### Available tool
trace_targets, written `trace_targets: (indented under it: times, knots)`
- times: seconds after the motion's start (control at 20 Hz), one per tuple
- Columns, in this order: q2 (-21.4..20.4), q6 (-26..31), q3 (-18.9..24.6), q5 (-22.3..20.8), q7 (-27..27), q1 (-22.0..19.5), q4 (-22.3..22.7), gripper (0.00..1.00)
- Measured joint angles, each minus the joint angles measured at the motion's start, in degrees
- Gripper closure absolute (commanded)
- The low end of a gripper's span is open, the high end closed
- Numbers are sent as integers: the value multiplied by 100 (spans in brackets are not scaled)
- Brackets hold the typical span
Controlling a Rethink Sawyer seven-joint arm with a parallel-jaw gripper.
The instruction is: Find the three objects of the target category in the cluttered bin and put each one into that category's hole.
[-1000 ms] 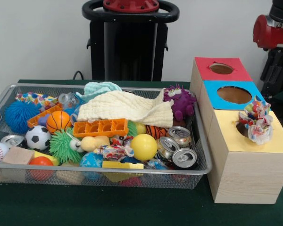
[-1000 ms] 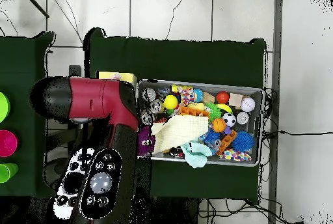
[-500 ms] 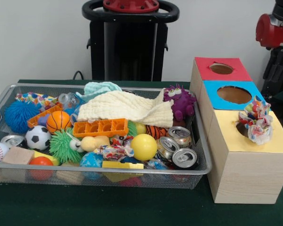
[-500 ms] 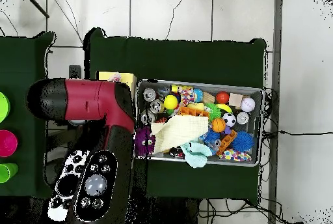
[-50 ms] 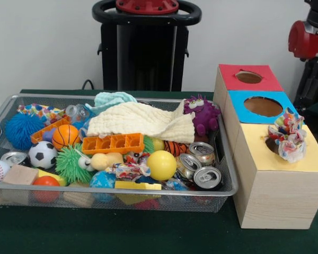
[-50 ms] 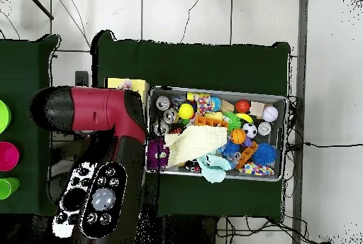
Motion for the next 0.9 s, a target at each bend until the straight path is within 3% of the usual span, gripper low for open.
trace_targets:
  times: [0.3, 0.9]
  knots:
    - [190, -450, 1, 1, 0, 0, -1, 100]
    - [532, -733, 2, 8, 0, -1, -2, 100]
